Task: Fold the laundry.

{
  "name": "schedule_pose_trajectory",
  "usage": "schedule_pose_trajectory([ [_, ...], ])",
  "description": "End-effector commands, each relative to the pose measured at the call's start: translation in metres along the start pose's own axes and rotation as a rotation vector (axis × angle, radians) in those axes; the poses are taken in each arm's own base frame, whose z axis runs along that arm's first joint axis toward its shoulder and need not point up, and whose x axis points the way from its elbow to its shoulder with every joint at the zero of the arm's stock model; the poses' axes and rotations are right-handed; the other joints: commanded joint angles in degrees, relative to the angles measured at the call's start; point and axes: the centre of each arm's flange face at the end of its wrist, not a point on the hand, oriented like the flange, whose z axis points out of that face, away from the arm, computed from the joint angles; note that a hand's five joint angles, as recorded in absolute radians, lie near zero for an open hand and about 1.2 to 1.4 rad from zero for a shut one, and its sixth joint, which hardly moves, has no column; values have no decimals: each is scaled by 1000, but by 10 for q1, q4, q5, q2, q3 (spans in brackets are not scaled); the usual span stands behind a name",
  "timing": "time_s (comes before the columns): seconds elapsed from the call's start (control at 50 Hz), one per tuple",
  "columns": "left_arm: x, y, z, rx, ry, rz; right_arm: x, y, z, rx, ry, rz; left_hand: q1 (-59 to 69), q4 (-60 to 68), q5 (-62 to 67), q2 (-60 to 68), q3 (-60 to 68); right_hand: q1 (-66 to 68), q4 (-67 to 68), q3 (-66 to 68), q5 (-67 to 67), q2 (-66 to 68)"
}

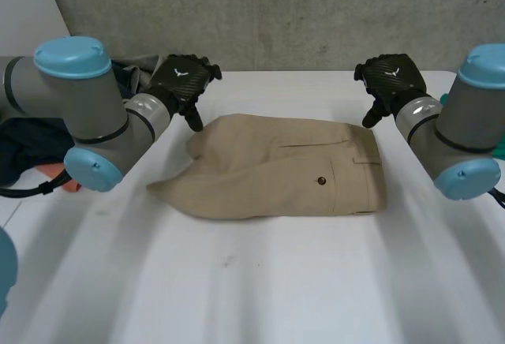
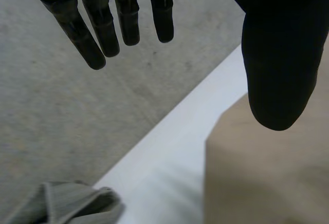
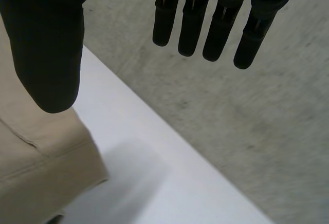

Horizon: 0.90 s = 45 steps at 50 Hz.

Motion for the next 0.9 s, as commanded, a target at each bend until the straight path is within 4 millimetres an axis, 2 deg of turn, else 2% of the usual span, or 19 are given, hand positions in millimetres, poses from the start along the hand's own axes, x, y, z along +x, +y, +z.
schedule_pose_trajectory([
  [0.02,13,18,6,-83,145,-87,4,24,22,-110,-122,184,66,67,67,69,69,64,59,60,56,64],
  [0.12,24,41,4,-190,208,-116,3,40,30,-184,-202,275,123,124,124,127,126,64,59,60,56,64],
  [0.26,29,56,-2,-254,215,-97,-2,51,27,-255,-244,290,107,108,107,110,109,64,59,60,56,64],
  [0.4,28,67,12,-198,156,-28,-15,66,25,-286,-280,201,36,37,36,39,39,58,52,54,49,57],
  [0.5,33,73,19,-184,152,2,-20,75,24,-306,-286,158,70,71,70,73,72,61,56,57,53,60],
  [0.58,36,79,25,-170,155,51,-19,76,28,-276,-264,119,202,203,202,205,205,177,171,173,168,176],
  [0.6,37,82,28,-161,155,81,-19,74,30,-254,-251,97,327,329,328,331,330,300,295,296,292,300],
  [0.64,36,83,32,-144,147,118,-17,69,33,-222,-231,77,474,475,475,477,477,467,462,463,459,467],
  [0.68,33,84,39,-102,117,165,-14,59,36,-166,-205,49,592,593,593,595,595,512,507,508,504,511],
  [0.72,30,80,45,-58,90,190,-13,49,38,-119,-188,37,593,594,593,596,595,512,507,508,504,511],
  [0.8,14,61,61,94,-6,228,-13,24,40,22,-151,-4,593,594,593,596,595,512,507,508,504,511],
  [0.82,3,43,65,175,-56,236,-11,12,42,96,-123,-26,593,594,593,596,595,512,507,508,504,511],
  [0.88,-17,10,69,300,-140,234,-2,-10,49,227,-47,-63,593,594,593,596,595,512,507,508,504,511],
  [0.9,-36,-17,68,395,-216,220,10,-30,53,329,32,-91,593,594,593,596,595,512,507,508,504,511],
])
